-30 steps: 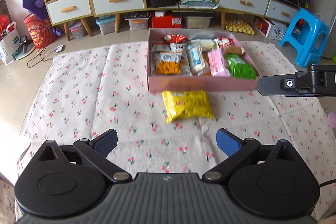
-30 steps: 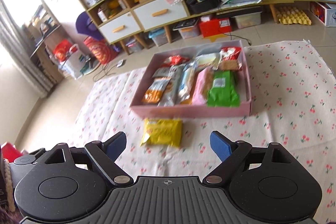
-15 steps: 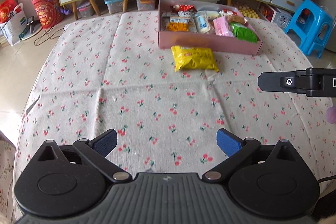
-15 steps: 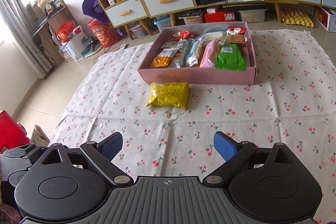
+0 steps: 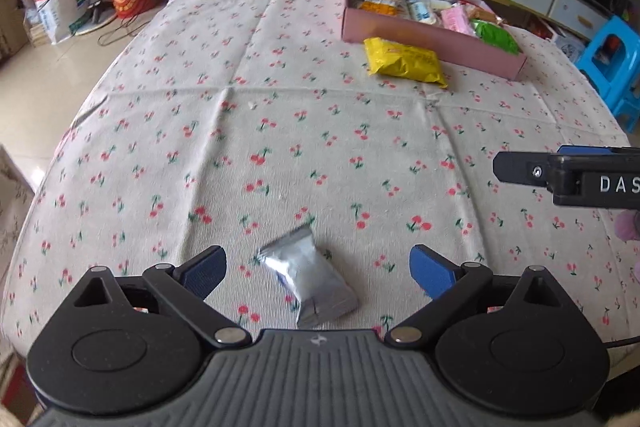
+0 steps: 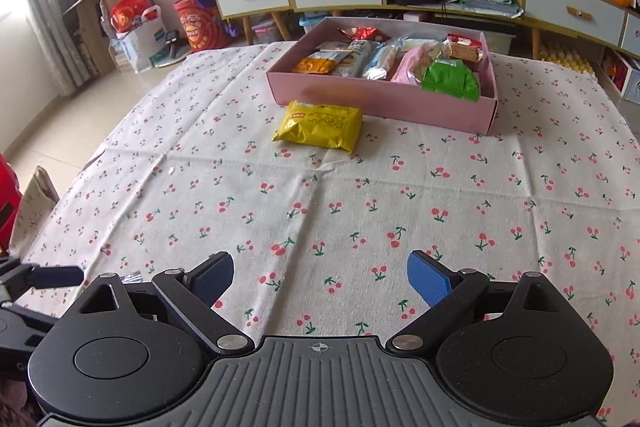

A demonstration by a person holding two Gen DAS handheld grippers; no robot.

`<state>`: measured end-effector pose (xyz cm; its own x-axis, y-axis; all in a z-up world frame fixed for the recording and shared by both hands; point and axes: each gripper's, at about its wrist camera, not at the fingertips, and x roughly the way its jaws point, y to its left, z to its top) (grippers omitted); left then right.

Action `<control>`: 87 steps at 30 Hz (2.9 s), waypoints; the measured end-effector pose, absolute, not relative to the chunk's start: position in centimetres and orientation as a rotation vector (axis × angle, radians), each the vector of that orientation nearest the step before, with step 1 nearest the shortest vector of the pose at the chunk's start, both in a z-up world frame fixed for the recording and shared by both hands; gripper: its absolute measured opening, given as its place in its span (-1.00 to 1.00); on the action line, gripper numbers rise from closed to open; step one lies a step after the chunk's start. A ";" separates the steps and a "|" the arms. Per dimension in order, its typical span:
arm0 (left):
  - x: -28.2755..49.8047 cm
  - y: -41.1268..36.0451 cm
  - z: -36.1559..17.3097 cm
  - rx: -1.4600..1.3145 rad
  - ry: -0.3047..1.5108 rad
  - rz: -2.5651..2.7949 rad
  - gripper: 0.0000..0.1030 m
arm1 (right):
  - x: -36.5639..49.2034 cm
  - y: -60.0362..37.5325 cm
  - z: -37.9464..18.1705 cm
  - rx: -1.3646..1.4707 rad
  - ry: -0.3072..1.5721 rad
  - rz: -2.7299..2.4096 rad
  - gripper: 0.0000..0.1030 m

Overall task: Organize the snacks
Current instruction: 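Grasp the silver packet on the cloth with the left tool, then grasp the yellow biscuit packet with right tool while left tool holds silver packet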

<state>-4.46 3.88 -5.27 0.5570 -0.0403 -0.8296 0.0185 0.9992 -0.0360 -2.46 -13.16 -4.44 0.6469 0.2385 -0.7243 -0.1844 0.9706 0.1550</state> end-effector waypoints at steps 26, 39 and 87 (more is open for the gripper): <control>-6.1 3.2 -7.2 -0.037 0.927 0.012 -0.05 | -1.6 -11.0 -7.0 0.002 0.879 0.242 0.85; -3.8 4.4 -7.1 -0.112 0.874 0.042 -0.53 | 0.2 -10.4 -7.3 -0.021 0.858 0.238 0.85; 2.0 5.2 -6.6 -0.262 0.894 0.076 -0.53 | 13.9 -7.1 -8.7 0.053 0.801 0.005 0.75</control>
<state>2.05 5.22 -6.59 0.6257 -0.0434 -0.7789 -0.1741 0.9655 -0.1937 13.86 -7.11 -8.68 0.6959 0.0248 -0.7177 0.0157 0.9986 0.0497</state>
